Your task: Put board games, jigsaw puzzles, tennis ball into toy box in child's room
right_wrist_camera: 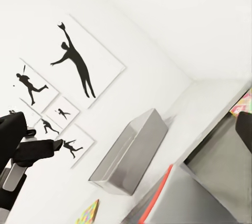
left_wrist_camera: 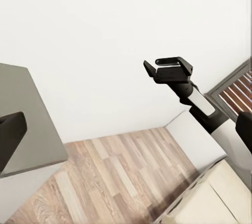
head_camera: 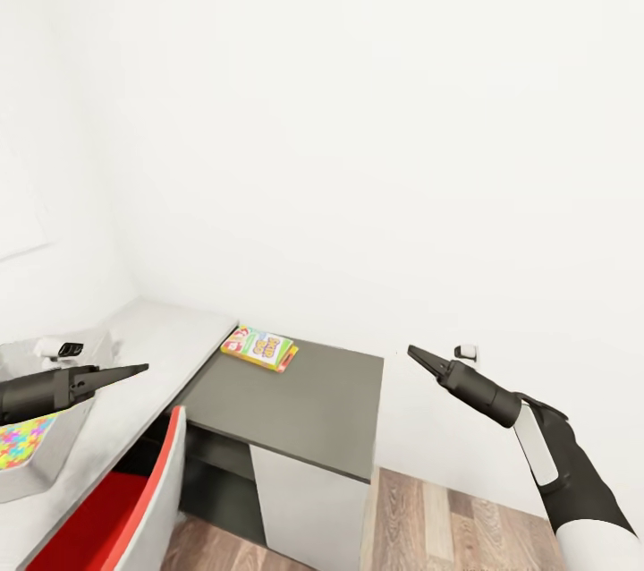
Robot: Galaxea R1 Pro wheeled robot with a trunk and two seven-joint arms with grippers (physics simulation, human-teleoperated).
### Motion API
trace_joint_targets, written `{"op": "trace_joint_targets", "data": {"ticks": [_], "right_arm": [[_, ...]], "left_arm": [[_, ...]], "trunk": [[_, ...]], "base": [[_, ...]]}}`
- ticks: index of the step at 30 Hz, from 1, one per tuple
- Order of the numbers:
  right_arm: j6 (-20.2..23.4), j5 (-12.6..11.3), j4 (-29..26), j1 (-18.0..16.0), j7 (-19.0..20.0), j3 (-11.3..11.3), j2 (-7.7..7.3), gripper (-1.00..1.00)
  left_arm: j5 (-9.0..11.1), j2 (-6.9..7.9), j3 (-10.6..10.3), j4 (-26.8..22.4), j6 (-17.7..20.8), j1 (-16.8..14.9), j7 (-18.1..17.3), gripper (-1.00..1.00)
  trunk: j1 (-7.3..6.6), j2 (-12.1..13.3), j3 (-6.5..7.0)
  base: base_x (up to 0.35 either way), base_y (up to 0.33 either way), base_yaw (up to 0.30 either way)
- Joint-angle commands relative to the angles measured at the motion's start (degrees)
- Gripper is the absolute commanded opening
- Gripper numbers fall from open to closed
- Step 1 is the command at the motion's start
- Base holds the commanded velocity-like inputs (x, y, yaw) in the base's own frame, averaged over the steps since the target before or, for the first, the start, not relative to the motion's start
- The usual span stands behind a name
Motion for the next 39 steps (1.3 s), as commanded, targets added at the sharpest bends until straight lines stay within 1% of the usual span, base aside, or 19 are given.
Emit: {"op": "trace_joint_targets", "data": {"ticks": [1,9,15,25,34,39], "right_arm": [[0.4,-0.3,0.2,-0.1,0.0,0.0,0.01,1.0],[0.3,-0.3,1.0,-0.1,-0.1,-0.1,0.04,1.0],[0.2,-0.3,1.1,-0.1,-0.2,-0.1,0.04,1.0],[0.1,-0.3,1.1,-0.1,-0.3,-0.1,0.11,1.0],[0.1,-0.3,1.1,-0.1,-0.3,0.0,0.14,1.0],[0.1,-0.3,1.1,-0.1,-0.3,0.0,0.21,1.0]], "left_arm": [[-0.1,0.03,0.0,0.0,0.6,0.0,-0.2,1.0],[-0.1,0.03,0.0,0.0,0.6,0.0,-0.2,1.0],[0.0,0.03,0.0,0.0,0.6,0.0,-0.2,1.0],[0.0,0.03,0.0,0.0,0.6,0.0,-0.2,1.0],[0.0,0.03,0.0,0.0,0.6,0.0,-0.2,1.0],[-0.1,0.03,0.0,0.0,0.6,0.0,-0.2,1.0]], "trunk": [[0.05,-0.1,-0.07],[0.05,-0.1,0.47],[0.05,-0.1,0.83],[0.05,-0.1,1.11],[0.05,-0.1,1.67],[0.05,-0.1,1.78]], "base": [[0.041,-0.278,-0.213],[0.138,-0.253,-0.213],[0.289,-0.073,-0.192],[0.289,0.086,-0.086],[0.121,0.132,-0.183],[0.108,0.054,-0.062]]}}
